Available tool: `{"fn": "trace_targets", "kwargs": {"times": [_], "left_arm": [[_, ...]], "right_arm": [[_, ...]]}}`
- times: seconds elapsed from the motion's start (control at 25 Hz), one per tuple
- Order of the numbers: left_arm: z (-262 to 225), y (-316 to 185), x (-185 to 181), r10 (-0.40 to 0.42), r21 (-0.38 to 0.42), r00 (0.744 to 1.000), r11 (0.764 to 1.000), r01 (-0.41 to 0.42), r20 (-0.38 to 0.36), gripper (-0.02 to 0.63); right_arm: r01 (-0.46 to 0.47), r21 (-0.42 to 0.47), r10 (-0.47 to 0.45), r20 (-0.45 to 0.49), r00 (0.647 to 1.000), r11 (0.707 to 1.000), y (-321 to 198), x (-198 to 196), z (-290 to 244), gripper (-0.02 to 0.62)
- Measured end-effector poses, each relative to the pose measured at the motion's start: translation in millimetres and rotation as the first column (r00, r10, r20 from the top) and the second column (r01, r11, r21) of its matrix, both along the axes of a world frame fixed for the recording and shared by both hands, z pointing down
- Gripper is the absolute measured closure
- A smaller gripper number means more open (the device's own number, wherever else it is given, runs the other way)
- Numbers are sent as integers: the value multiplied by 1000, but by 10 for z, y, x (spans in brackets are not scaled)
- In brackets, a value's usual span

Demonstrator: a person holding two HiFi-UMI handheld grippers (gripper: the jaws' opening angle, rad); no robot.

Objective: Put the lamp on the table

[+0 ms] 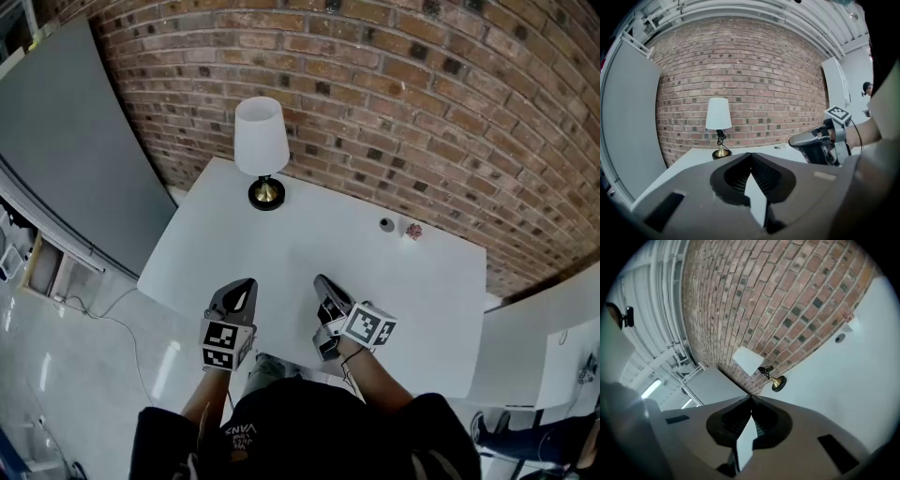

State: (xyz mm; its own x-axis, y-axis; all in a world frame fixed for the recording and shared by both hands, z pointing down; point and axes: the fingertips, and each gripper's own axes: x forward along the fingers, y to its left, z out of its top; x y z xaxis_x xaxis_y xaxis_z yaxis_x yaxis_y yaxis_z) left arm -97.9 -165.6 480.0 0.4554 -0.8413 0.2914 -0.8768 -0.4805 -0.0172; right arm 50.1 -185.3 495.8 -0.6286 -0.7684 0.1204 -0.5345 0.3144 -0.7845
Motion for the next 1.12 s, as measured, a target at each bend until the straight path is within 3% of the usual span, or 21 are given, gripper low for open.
{"fn": "trace_targets", "kwargs": {"times": [0.16,0.36,0.8,1.12], "left_arm": [[40,232,6,-14,-14,1000,1000,14,-6,595],[126,478,27,-37,-29,999,999,36,-21,595],[280,889,60,-73,-39,997,997,72,-27,595],[344,1066,6,-120,-45,992,992,118,-39,597]], "right_arm": [[18,96,1,-190,982,995,122,54,-53,595],[94,184,-15,-391,920,978,281,40,-19,595],[214,175,-82,-558,826,961,694,-44,269,595],[257,125,-126,-620,774,958,880,-94,470,597]]}}
